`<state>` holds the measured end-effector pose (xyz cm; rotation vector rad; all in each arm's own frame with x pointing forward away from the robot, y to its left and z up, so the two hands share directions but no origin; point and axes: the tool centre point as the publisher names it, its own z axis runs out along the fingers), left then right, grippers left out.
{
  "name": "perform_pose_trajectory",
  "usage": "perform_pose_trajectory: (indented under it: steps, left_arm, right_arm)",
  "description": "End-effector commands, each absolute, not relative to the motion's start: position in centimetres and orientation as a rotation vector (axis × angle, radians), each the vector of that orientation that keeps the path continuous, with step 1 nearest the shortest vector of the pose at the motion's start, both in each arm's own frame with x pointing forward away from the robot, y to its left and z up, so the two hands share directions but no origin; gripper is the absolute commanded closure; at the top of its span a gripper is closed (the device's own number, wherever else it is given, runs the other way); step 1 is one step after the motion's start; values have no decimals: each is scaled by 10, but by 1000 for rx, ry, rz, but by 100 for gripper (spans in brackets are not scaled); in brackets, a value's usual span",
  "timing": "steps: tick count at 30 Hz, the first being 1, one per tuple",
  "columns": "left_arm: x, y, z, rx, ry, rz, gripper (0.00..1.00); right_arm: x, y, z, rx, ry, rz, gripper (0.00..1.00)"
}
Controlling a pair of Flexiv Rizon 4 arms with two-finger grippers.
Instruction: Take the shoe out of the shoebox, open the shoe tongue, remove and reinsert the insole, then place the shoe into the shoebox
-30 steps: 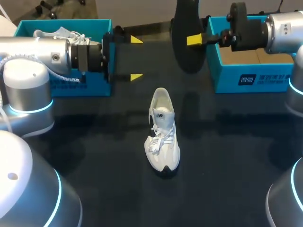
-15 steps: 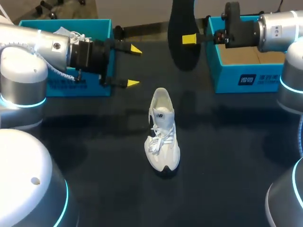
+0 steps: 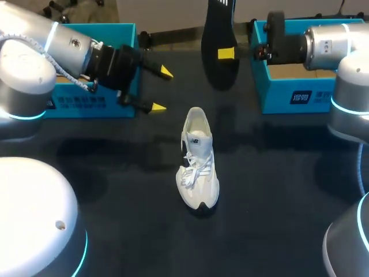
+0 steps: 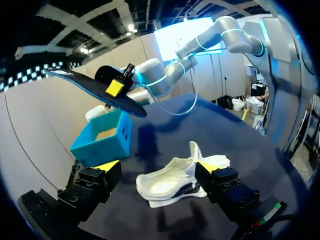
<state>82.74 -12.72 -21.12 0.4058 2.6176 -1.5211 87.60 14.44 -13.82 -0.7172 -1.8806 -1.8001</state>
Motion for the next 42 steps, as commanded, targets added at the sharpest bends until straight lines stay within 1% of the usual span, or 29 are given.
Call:
perform_pose_trajectory:
  steps: [1,15,24,42]
  left_arm:
    - [825,-123,-210,393,2708,-1438,0]
    - [804,-95,-240,249,2982,-1249,0]
    - [804,-87,-253,156,3052,-1183,0]
    - [804,-87,-253,156,3052,-1183,0]
  right_arm:
    - [879,150,-147,-720,-1877,-1799,100]
    - [874,163,-177,-718,-1840,-1851,100]
    - [867,172,-197,-677,-1805,-1877,100]
    - [867,172,-197,-677,-1805,-1877,100]
